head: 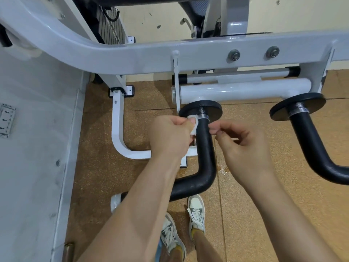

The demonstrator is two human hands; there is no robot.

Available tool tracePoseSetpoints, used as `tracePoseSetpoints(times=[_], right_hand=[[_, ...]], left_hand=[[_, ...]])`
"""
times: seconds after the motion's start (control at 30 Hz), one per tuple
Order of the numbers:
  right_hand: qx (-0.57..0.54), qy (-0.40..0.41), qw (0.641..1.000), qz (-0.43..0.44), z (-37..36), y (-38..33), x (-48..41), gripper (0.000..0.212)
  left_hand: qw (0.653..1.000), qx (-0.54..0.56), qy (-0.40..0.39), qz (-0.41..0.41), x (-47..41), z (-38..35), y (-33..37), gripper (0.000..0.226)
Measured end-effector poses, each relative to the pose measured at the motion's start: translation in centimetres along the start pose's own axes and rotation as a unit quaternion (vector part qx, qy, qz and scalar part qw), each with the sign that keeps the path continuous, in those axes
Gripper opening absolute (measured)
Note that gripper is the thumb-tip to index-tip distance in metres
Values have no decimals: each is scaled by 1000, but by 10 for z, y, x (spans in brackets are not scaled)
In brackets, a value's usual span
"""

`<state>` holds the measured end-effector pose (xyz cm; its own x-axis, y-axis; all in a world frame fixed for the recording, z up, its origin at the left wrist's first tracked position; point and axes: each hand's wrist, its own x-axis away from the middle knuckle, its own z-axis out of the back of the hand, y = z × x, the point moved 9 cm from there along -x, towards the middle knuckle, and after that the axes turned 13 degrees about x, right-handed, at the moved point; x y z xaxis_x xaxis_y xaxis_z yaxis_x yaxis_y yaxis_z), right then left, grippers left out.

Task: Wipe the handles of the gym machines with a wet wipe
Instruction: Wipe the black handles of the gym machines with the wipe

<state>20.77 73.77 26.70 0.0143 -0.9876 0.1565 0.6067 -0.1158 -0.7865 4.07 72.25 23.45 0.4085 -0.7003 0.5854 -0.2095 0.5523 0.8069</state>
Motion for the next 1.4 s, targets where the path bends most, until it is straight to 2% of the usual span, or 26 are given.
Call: tracePoseSetpoints(times=[0.13,0.3,0.47,0.57,0.7,0.83,0.9,0.97,1.03,1.13,1.27,1.33,1.4], right_hand=[[43,0,999,13,0,1,7,28],[55,-17,998,11,0,1,9,28],[64,-23,998,9,3,-1,13,28],[63,-26,998,6,4,0,14,25],[23,-55,998,-5,4,3,15,20],[22,-43,999,2,7,2,18,22],[26,-39,999,6,6,2,18,21],[25,-42,999,5,5,4,18,19],[24,-43,999,6,4,5,19,19],[45,-38,998,31,4,1,22,24],[103,-137,981,87,-8,-8,34,50],[105,-187,973,86,-13,-5,36,57],[100,-205,971,76,-12,-1,35,60]], left_hand=[[998,-38,-51,7,7,1,-12,16],[1000,13,-18,-18,-1,-1,3,7],[993,-86,-77,2,8,-1,-1,6],[988,-119,-90,-45,6,-4,15,8],[989,-110,-57,-82,-1,-4,24,11],[992,-94,-88,18,8,-2,-10,9],[986,-112,-113,42,12,-1,-14,8],[985,-119,-123,23,10,-1,-2,5],[990,-95,-103,-10,3,0,12,5],[988,-129,-70,-49,2,-2,20,6],[979,-171,-113,1,25,2,-5,9],[969,-207,-137,-13,31,4,-7,11],[968,-214,-128,-43,27,4,-3,11]])
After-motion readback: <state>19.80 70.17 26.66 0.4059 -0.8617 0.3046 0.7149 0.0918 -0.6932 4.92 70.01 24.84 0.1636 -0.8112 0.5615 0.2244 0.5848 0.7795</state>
